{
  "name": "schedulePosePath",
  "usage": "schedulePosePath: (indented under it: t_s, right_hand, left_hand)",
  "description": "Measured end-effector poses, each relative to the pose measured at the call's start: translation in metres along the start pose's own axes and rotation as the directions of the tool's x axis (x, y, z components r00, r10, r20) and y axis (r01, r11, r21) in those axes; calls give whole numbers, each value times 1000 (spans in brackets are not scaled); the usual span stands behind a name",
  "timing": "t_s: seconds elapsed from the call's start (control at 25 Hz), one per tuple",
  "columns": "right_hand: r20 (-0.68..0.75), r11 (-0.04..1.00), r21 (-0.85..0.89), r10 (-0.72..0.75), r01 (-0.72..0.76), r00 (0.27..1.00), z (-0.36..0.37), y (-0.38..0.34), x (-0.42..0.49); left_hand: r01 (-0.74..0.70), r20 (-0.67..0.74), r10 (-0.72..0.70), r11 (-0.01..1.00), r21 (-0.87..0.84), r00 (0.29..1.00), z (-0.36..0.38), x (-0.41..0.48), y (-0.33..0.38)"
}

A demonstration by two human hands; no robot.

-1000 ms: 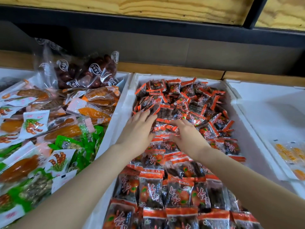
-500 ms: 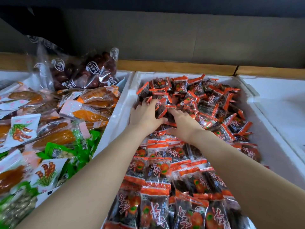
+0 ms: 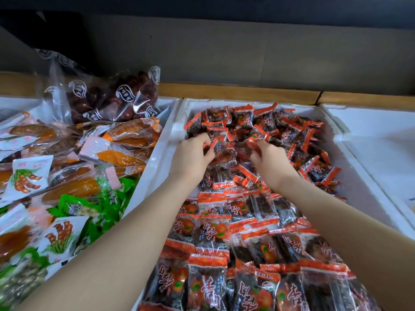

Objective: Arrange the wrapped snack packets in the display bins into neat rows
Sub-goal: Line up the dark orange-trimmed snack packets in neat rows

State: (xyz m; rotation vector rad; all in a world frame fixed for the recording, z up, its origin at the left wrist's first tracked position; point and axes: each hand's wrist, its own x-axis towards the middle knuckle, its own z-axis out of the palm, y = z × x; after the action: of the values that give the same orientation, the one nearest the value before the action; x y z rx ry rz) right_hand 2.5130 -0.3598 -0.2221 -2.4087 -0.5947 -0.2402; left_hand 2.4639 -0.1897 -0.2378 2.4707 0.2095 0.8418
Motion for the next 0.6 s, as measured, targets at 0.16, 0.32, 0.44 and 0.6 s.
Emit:
schedulePosePath:
  t_s: [0.16,0.32,0.44,0.6]
  right_hand:
    - [37,836,494,255,-239,966,-7,-3,-9]
    - [232,625,686,299,-374,926,-16,-13,-29]
    - [290,601,710,226,-367,930,-23,-26,-47]
    - [287,664,651,234,-368,929,-34,-30,-65]
  left_hand:
    - [-85,-57,78,989,-124,995,-2,-5,11]
    - [-169,-178,123,946,-275,976,-15,-18,40]
    - [-124,-182,63,930,-347,981,-22,-35,57]
    - [153,-30,-202,821,-550,979,-28,-53,60]
